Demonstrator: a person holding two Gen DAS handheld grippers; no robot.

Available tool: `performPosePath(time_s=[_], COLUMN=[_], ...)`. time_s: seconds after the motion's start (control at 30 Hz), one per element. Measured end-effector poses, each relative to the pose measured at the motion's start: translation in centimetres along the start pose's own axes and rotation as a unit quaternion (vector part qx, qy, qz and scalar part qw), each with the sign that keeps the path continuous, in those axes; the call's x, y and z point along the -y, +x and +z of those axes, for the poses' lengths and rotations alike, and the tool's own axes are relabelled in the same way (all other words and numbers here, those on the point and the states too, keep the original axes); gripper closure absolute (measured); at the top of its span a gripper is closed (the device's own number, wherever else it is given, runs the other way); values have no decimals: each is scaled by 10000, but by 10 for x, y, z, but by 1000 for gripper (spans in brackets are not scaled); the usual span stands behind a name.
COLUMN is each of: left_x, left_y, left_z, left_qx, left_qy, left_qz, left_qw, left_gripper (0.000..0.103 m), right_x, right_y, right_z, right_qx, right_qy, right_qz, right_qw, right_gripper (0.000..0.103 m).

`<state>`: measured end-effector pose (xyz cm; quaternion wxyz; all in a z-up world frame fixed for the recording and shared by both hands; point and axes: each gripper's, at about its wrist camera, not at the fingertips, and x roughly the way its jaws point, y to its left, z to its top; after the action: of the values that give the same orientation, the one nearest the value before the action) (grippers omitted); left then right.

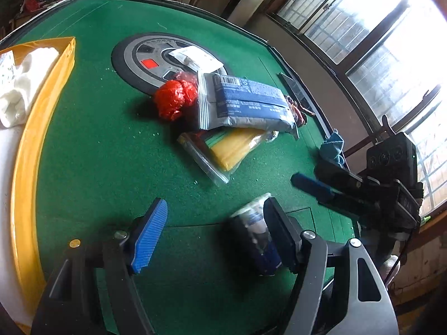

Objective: Organize soft objects
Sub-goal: 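Grasp the blue Vinda tissue pack with the left tool, then carry the Vinda pack into the box while the right tool carries the blue towel there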

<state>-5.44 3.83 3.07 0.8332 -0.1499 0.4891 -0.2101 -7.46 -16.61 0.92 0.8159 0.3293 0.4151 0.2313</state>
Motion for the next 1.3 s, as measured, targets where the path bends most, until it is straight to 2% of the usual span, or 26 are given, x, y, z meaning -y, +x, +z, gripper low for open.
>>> performPosePath(time_s=[0.13,0.27,0.37,0.47,0.57,0.63,0.7,0.77,0.83,1.0,1.1,1.2,1.23,1.27,1.3], left_x=[7,24,38,59,75,86,94,95,94,80,67,51,44,36,28], left_y=[0,7,21,32,45,51,56,56,55,37,14,-16,-26,-36,-46], left_z=[-14,-27,-31,-33,-32,-31,-32,-34,-37,-37,-34,-30,-28,-26,-24], left_qx=[-114,-190,-283,-221,-331,-243,-232,-194,-222,-151,37,308,416,514,598], left_qy=[29,243,399,710,905,1158,1380,1521,1631,1407,1186,950,872,790,705], left_qz=[-167,-164,-114,63,42,309,512,533,357,3,-200,-351,-364,-363,-356], left_qw=[9998,9994,9987,9972,9953,9925,9888,9867,9857,9899,9927,9944,9947,9949,9951], left_gripper=[32,32,28,28,28,28,48,48,49,49,49,49,49,49,49], right_x=[4,18,40,56,67,72,73,72,72,77,82,85,85,86,86], right_y=[-41,-83,-111,-136,-153,-162,-163,-157,-148,-119,-104,-92,-90,-89,-91], right_z=[4,8,16,22,31,36,41,48,56,69,71,69,69,67,65], right_qx=[703,1297,1491,1642,1763,1799,1847,1794,1673,1365,1098,938,867,847,833], right_qy=[-67,-32,245,353,438,455,431,312,206,36,-105,-311,-371,-386,-352], right_qz=[-672,-1384,-1729,-2104,-2342,-2495,-2639,-2834,-3024,-3424,-3618,-3879,-3924,-3922,-3884], right_qw=[9952,9818,9733,9631,9551,9504,9457,9416,9381,9296,9257,9164,9149,9152,9170], right_gripper=[43,42,42,42,42,39,38,34,34,34,34,34,47,74,76])
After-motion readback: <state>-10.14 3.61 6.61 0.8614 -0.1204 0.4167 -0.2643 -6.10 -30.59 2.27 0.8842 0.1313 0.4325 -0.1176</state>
